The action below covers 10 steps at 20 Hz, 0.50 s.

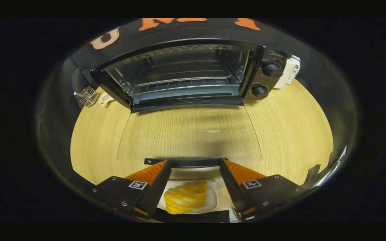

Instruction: Open the toaster oven, put the food inside, and close the toaster oven door.

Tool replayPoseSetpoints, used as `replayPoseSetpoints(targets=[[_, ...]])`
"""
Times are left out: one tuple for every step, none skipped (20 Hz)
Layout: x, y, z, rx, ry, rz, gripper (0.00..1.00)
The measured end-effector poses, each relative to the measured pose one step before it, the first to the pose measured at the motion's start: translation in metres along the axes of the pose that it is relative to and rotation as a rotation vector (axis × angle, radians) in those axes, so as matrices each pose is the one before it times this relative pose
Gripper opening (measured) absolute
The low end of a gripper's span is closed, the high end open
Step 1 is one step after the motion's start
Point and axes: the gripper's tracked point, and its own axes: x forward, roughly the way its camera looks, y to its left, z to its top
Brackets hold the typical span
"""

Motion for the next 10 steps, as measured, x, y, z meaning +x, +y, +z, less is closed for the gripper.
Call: replayPoseSetpoints(targets=[[-0.0045, -0.00039, -0.00356, 0.01364, 0.00303, -0.00144, 0.91], [-0.00564, -0.00057, -0.00341, 0.01588, 0.00129, -0.00248, 0.92], [-0.00771, 0.0018, -0.00472, 0.01553, 0.01173, 0.00721, 0.95], [-0.00547, 0.00049, -0.00431, 0.01906, -0.00416, 0.00148, 0.97], [-0.00599, -0.00028, -0.00024, 0.01045, -0.01053, -0.00383, 0.98], [-0.00716, -0.00029, -0.0015, 0.00466, -0.01277, -0.00585, 0.99], [-0.00756, -0.00125, -0.00073, 0.00947, -0.01189, -0.0131, 0.99], [-0.00679, 0.00002, -0.00358, 0.00915, -0.00712, -0.0082, 0.99], [-0.00551, 0.00007, -0.00579, 0.00281, 0.00284, -0.00397, 0.99], [-0.00471, -0.00108, -0.00865, 0.00008, 0.01232, -0.00718, 0.99]])
